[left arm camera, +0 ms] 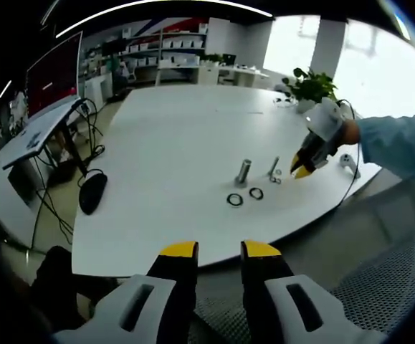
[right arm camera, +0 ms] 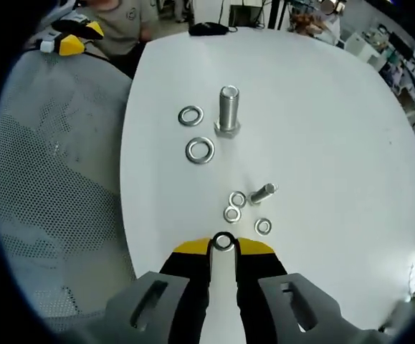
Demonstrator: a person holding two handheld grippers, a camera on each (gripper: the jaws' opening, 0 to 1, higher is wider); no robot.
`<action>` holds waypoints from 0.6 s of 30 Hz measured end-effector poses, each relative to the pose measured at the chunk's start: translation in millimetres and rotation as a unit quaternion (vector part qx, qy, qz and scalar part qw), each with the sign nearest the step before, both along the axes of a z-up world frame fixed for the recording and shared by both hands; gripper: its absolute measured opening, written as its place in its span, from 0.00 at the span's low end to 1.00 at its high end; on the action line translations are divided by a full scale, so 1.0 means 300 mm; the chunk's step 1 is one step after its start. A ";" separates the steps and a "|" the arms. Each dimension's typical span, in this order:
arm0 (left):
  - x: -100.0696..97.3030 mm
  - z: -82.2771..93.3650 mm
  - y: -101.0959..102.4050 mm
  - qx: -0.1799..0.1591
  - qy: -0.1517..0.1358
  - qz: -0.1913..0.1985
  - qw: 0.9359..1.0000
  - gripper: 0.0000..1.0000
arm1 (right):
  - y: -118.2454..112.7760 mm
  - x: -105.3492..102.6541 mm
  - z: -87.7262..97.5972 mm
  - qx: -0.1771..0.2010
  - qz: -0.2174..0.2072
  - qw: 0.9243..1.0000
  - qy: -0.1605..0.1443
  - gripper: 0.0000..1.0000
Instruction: Place the washer onto the threaded stud by aligning its center hole with the stud, sliding it down to the base, and recovering from edge contact or off-axis alignment until the washer reaches the visible bottom stop.
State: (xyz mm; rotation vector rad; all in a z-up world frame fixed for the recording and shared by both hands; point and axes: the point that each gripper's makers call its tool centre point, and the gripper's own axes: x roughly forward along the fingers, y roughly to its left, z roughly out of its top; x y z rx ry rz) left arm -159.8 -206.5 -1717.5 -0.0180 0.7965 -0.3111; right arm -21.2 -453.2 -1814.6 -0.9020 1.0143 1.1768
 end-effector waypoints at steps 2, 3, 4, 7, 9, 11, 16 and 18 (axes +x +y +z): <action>0.000 0.000 0.000 0.000 0.000 0.000 1.000 0.21 | 0.011 0.005 0.021 0.006 0.003 1.000 -0.005 0.13; 0.000 0.000 0.000 0.000 0.000 0.000 1.000 0.21 | 0.014 0.009 0.027 0.008 0.003 1.000 -0.007 0.13; 0.000 0.000 0.001 0.000 0.000 0.000 1.000 0.21 | 0.020 0.013 0.037 0.011 0.004 1.000 -0.009 0.13; 0.001 0.000 0.000 0.001 0.000 0.000 1.000 0.21 | 0.035 0.019 0.058 0.016 0.006 1.000 -0.015 0.13; 0.000 -0.001 0.000 0.001 0.001 0.000 1.000 0.21 | 0.043 0.029 0.069 0.020 0.008 1.000 -0.019 0.13; 0.000 -0.001 0.001 0.002 0.001 0.000 1.000 0.21 | 0.050 0.040 0.079 0.023 0.009 0.999 -0.023 0.13; 0.001 -0.002 0.001 0.002 0.001 0.000 1.000 0.21 | 0.060 0.078 0.096 0.027 0.006 0.999 -0.044 0.13; 0.001 -0.002 0.001 0.002 0.001 0.000 1.000 0.21 | 0.066 0.094 0.101 0.031 0.003 0.998 -0.057 0.13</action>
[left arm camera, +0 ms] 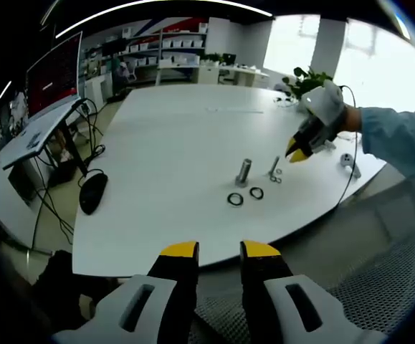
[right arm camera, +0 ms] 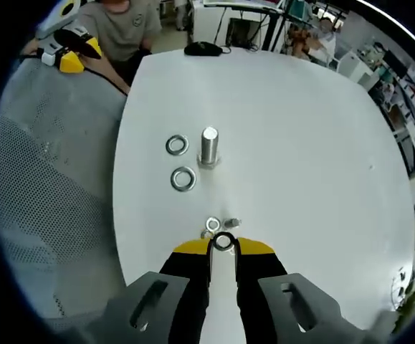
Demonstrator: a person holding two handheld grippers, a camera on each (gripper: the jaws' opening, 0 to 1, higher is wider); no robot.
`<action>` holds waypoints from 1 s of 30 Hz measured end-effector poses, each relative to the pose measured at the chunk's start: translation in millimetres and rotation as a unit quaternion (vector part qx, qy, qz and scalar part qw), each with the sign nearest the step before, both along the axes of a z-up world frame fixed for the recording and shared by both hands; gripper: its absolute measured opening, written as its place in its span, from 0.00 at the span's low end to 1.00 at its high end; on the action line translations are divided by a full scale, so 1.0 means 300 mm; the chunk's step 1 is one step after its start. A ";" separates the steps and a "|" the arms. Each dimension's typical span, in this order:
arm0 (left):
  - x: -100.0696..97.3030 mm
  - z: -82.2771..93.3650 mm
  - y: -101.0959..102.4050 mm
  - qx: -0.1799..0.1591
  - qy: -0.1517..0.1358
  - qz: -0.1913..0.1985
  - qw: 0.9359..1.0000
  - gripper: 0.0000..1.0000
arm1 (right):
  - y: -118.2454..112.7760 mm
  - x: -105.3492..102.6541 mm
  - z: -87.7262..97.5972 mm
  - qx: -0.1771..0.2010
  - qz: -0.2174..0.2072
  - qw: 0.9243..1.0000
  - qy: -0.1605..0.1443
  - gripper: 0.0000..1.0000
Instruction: Place the washer onto the threaded stud by aligning its center hole with the stud, sliding it down to the base, and recovering from edge contact or off-axis alignment until the washer reaches the visible bottom stop.
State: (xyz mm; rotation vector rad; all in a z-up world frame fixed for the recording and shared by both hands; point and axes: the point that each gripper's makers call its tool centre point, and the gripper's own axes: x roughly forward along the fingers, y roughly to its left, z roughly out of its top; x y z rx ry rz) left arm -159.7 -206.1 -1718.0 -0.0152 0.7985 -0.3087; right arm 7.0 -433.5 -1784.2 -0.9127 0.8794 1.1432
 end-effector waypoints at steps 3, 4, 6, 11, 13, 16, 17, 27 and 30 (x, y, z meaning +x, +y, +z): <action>0.000 0.000 0.001 0.000 0.000 0.001 1.000 0.21 | 0.010 0.017 0.003 -0.004 0.012 1.000 -0.021 0.13; 0.000 0.001 0.001 0.000 -0.001 0.001 1.000 0.21 | 0.012 0.020 0.003 -0.003 0.011 1.000 -0.023 0.13; 0.000 0.001 0.001 0.000 -0.001 0.002 1.000 0.21 | 0.022 0.026 0.005 0.002 0.008 1.000 -0.025 0.13; 0.000 0.001 0.001 0.000 0.000 0.002 1.000 0.21 | 0.036 0.027 -0.007 0.000 0.012 1.000 -0.020 0.13; 0.000 0.001 0.001 0.001 0.000 0.002 1.000 0.20 | 0.039 0.031 -0.010 0.000 0.012 1.000 -0.019 0.13; 0.000 0.000 0.001 0.001 0.000 0.001 1.000 0.20 | 0.038 0.037 -0.013 -0.005 0.015 1.000 -0.021 0.13; 0.000 0.000 0.001 0.001 0.000 0.001 1.000 0.20 | 0.039 0.038 -0.015 -0.007 0.017 1.000 -0.020 0.13; 0.000 -0.001 0.001 0.001 0.001 0.000 1.000 0.20 | 0.045 0.035 -0.030 -0.020 0.024 0.999 -0.008 0.13; 0.000 -0.001 0.001 0.001 0.001 0.000 1.000 0.20 | 0.045 0.037 -0.035 -0.022 0.025 0.999 -0.006 0.13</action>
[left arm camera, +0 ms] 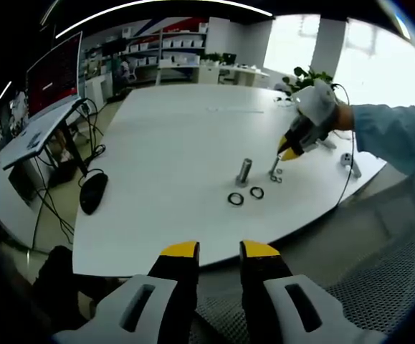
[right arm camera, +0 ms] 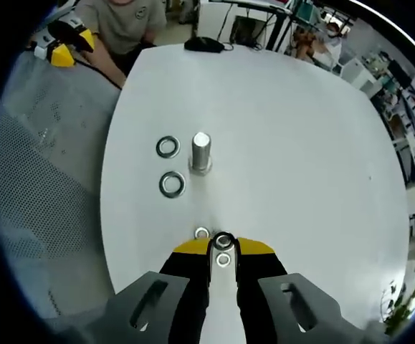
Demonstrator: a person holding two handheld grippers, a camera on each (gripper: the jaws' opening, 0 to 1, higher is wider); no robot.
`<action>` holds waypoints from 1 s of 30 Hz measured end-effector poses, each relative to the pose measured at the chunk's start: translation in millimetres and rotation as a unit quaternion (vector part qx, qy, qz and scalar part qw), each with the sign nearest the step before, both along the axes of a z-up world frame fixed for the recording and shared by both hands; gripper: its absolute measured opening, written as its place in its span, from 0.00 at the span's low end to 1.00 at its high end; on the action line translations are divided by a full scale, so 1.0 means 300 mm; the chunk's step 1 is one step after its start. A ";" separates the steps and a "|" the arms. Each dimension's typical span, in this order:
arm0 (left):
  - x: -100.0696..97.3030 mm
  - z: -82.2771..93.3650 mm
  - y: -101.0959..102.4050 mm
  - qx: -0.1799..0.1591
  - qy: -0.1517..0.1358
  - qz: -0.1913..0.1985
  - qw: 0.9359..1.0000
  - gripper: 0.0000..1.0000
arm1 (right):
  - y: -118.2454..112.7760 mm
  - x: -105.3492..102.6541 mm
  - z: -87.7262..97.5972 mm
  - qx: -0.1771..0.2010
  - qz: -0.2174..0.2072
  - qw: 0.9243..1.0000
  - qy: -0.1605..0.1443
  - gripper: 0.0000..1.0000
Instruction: Place the washer onto the threaded stud by aligning its center hole with the stud, sliding it down to the base, and recovering from edge contact or off-axis alignment until the washer reaches the visible bottom stop.
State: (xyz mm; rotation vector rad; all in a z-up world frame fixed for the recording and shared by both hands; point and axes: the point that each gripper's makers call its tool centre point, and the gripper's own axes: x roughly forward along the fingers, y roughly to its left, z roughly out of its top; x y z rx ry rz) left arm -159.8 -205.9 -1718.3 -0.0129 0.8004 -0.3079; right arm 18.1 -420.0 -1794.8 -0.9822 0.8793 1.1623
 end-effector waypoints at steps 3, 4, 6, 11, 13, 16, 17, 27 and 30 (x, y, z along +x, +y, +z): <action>0.000 0.000 -0.001 0.000 0.000 -0.001 1.000 0.20 | 0.001 0.003 -0.005 -0.004 0.000 1.000 0.001 0.13; 0.000 0.000 -0.001 0.000 0.000 -0.001 1.000 0.20 | 0.001 0.004 -0.009 -0.007 0.001 1.000 0.001 0.13; 0.000 0.000 -0.001 0.000 0.000 0.000 1.000 0.20 | 0.003 0.006 -0.014 -0.009 0.002 1.000 0.003 0.13; 0.000 0.000 0.000 0.000 0.000 0.000 1.000 0.20 | 0.000 0.011 -0.036 -0.018 0.005 1.000 0.006 0.13; 0.000 0.000 0.000 0.000 0.000 0.000 1.000 0.20 | 0.000 0.010 -0.047 -0.021 0.007 1.000 0.008 0.13; 0.000 0.000 0.001 0.000 0.000 0.001 1.000 0.20 | 0.002 0.009 -0.060 -0.024 0.008 1.000 0.013 0.13; 0.000 -0.001 0.001 0.001 0.000 0.001 1.000 0.20 | 0.002 0.010 -0.066 -0.026 0.008 1.000 0.014 0.13; -0.001 0.003 -0.004 -0.001 -0.003 -0.002 1.000 0.19 | 0.000 0.026 -0.119 -0.034 0.010 0.999 0.024 0.13; -0.002 0.003 -0.003 -0.001 -0.003 -0.001 1.000 0.19 | -0.005 0.021 -0.139 -0.037 0.007 0.999 0.030 0.13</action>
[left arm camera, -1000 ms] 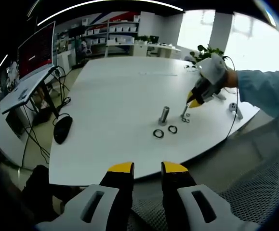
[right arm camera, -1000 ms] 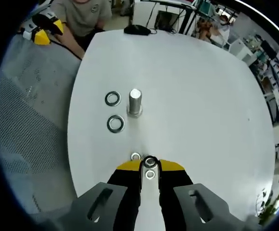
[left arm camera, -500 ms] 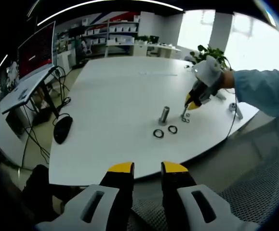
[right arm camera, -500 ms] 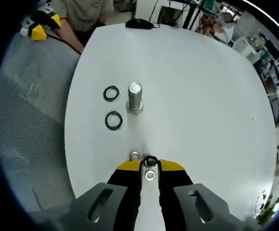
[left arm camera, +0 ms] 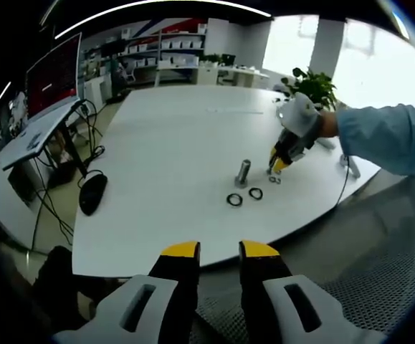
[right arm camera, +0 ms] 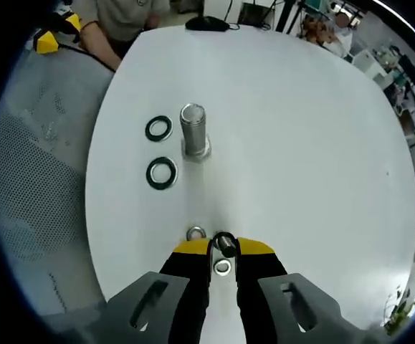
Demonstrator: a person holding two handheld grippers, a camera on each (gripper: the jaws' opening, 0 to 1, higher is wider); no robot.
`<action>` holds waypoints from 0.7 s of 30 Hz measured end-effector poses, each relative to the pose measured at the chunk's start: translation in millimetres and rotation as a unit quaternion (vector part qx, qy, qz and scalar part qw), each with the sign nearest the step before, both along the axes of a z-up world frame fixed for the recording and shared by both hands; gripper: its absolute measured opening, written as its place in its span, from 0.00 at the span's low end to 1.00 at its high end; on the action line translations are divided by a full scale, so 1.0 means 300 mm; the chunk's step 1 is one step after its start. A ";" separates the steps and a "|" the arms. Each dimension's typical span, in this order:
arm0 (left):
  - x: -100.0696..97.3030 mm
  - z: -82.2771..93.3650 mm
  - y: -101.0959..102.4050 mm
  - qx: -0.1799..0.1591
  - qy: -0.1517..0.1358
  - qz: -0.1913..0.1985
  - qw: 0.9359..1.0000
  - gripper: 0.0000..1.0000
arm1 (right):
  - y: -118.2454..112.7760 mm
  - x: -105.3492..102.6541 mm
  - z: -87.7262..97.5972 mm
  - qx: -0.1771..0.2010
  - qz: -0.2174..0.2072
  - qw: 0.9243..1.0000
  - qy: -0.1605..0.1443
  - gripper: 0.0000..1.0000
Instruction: Place the washer onto the threaded stud by aligning its center hole with the stud, sliding it down to the base, and recovering from edge contact or off-axis alignment until the washer reaches the visible bottom stop.
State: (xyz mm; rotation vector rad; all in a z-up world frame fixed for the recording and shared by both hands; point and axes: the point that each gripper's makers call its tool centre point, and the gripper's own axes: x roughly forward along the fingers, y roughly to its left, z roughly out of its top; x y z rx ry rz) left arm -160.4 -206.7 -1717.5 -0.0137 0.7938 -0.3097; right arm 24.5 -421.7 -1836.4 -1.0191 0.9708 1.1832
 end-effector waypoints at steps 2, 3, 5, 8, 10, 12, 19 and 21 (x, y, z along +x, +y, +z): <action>0.001 0.001 0.001 0.000 0.000 0.001 1.000 0.19 | -0.007 -0.003 -0.011 -0.003 -0.001 1.000 0.002 0.13; 0.001 0.000 0.002 0.000 0.000 0.002 1.000 0.19 | -0.008 -0.004 -0.017 -0.004 -0.003 1.000 0.004 0.13; 0.001 -0.002 0.003 0.002 0.002 0.001 1.000 0.19 | -0.009 -0.008 -0.023 -0.003 -0.004 1.000 0.007 0.13; 0.002 -0.002 0.002 0.002 0.002 0.000 1.000 0.19 | -0.015 -0.010 -0.031 -0.005 -0.007 1.000 0.010 0.13; 0.003 -0.001 0.004 0.002 0.001 0.002 1.000 0.19 | -0.020 -0.013 -0.040 -0.008 0.000 1.000 0.013 0.13; 0.004 0.000 0.005 0.001 0.000 0.004 1.000 0.19 | -0.015 -0.010 -0.043 -0.008 0.032 0.999 0.006 0.14; 0.004 -0.003 0.007 0.004 0.003 0.003 1.000 0.18 | -0.017 -0.010 -0.035 -0.002 0.025 1.000 0.010 0.22; 0.004 -0.004 0.007 0.005 0.004 0.002 1.000 0.17 | -0.021 -0.007 -0.024 -0.002 0.023 1.000 0.009 0.24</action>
